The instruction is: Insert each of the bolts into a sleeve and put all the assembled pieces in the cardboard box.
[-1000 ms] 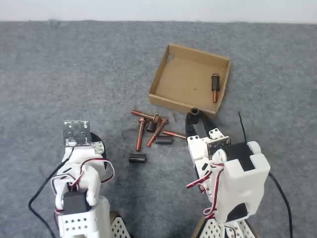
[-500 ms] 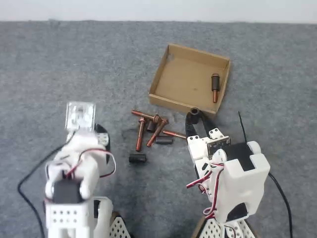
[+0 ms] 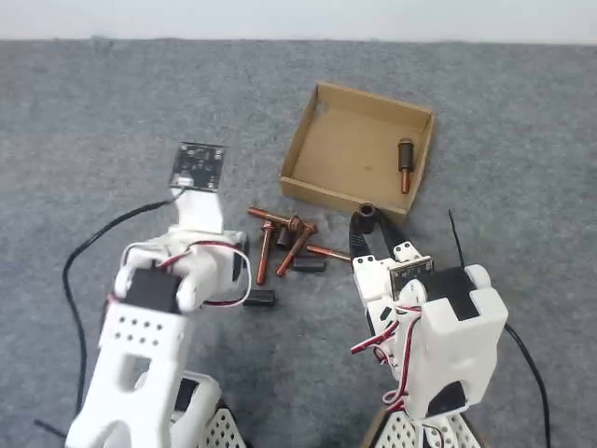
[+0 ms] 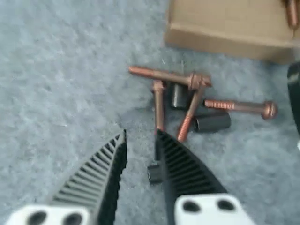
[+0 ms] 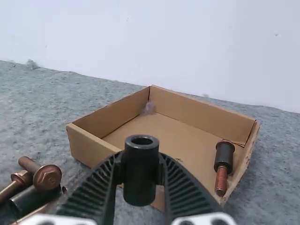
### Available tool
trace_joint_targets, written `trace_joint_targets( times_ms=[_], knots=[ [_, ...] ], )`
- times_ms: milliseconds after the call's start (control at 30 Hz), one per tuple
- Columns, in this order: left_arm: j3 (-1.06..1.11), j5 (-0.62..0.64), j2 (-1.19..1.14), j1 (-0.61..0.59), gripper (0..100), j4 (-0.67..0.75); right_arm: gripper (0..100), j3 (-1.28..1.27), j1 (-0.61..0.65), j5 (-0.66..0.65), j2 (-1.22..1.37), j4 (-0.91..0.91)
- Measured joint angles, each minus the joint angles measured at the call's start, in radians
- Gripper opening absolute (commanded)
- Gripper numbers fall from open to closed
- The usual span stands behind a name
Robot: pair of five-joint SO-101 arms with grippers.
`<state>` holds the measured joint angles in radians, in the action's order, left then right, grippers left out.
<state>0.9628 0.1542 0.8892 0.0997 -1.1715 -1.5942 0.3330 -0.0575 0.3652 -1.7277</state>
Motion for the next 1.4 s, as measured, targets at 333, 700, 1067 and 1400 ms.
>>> trace_joint_targets(
  times_ms=[333, 700, 1067, 1400],
  knots=[
    [0.000, 0.000, -0.336, 0.005, 11, 0.199, 0.6, 0.000, 0.000, 0.000, 0.000, 0.000],
    [-0.091, 0.003, -0.606, 0.063, 11, 0.321, 0.6, 0.000, 0.000, 0.000, 0.000, 0.000],
    [-0.252, 0.057, -0.887, 0.064, 11, 0.321, 0.6, 0.000, 0.000, 0.000, 0.000, 0.000],
    [-0.293, 0.152, -0.919, 0.064, 2, 0.321, 0.6, 0.000, 0.000, 0.000, 0.000, 0.000]
  ],
)
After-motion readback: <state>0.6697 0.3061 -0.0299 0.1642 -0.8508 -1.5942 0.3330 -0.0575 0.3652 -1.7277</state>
